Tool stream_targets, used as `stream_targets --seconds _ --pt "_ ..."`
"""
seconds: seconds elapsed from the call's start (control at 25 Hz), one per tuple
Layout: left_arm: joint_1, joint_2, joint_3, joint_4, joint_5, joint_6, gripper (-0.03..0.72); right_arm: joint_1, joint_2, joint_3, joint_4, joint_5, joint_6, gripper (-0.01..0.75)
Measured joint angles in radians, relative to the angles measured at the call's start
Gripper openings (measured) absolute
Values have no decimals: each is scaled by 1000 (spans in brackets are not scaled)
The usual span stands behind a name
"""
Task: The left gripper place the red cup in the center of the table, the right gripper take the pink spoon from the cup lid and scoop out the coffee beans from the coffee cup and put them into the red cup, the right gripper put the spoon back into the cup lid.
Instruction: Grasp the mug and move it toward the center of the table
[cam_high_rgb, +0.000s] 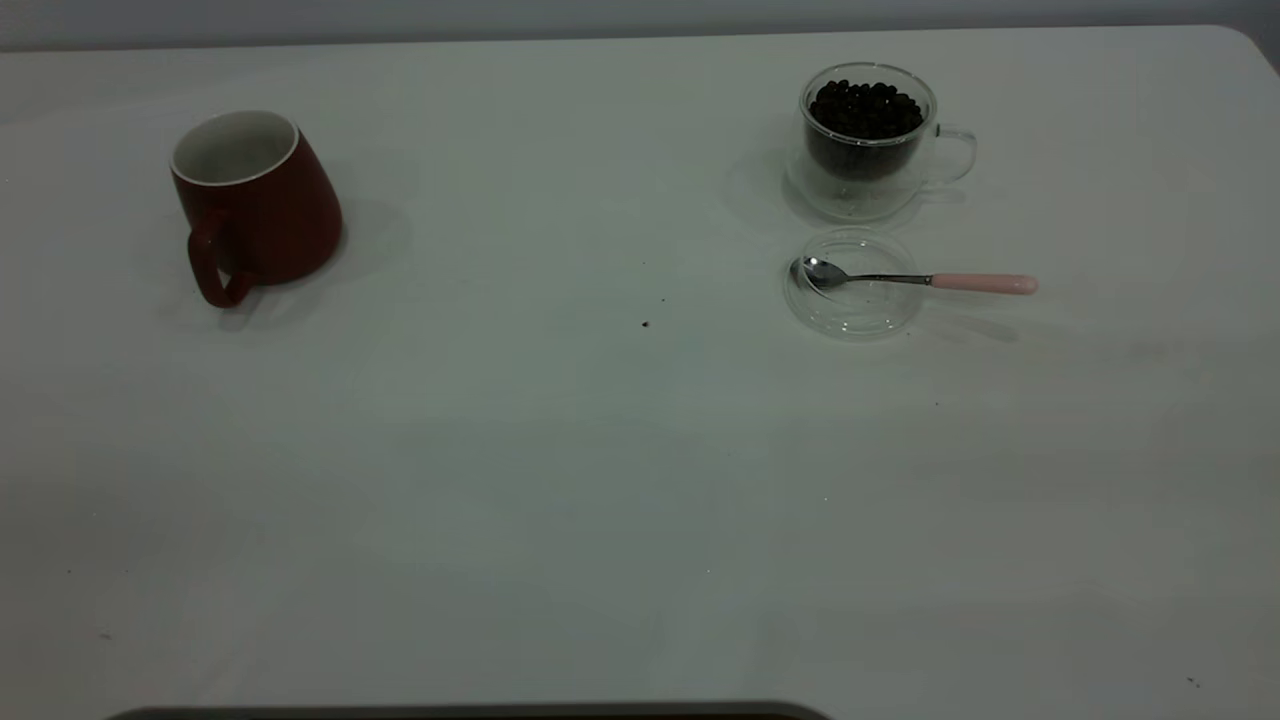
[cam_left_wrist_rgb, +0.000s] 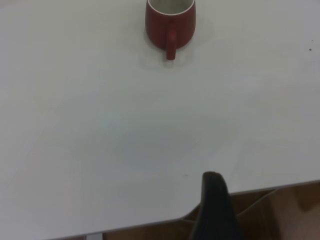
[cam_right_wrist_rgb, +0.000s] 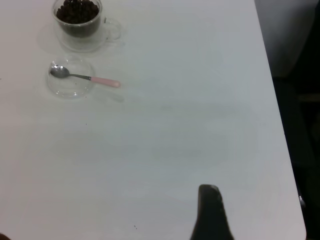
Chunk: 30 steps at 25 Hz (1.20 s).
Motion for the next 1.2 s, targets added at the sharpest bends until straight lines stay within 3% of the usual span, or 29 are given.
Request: stream_targets --seconds 0.6,0.88,1.2 --pt "0 41 -28 2 7 -44 586 0 0 0 0 0 0 573" --pt "0 395 -213 27 -26 -26 586 0 0 0 0 0 0 573" --pt "0 853 -353 128 -155 188 586 0 0 0 0 0 0 573"
